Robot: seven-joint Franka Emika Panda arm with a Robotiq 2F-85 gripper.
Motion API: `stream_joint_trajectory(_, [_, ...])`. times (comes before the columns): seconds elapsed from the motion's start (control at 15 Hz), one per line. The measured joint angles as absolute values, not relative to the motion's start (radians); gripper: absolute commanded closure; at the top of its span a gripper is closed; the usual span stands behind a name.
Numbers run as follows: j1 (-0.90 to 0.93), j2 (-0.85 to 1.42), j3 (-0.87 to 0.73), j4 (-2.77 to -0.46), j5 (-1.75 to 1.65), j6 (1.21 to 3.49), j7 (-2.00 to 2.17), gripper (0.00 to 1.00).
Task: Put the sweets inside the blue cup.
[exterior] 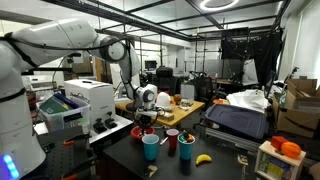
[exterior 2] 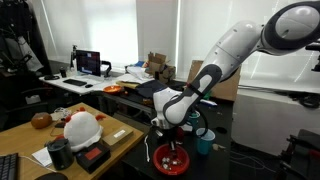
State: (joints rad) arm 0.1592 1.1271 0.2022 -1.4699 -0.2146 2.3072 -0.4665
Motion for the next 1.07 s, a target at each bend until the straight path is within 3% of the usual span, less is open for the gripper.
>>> stream_joint_trajectory(0.2, [0.150, 1.074, 0.221, -1.519, -0.199, 2.307, -0.464, 1.00])
stream_joint_trajectory(0.27, [0.150, 1.050, 0.222, -1.542, -0.198, 2.307, -0.461, 0.74])
stream_joint_trajectory(0.4, [0.149, 1.007, 0.222, -1.584, -0.198, 2.307, -0.460, 0.66])
stream_joint_trajectory(0.93, [0.141, 0.961, 0.219, -1.665, -0.198, 2.324, -0.460, 0.07])
stream_joint_trajectory(1.07, [0.141, 0.963, 0.217, -1.671, -0.198, 2.343, -0.459, 0.00])
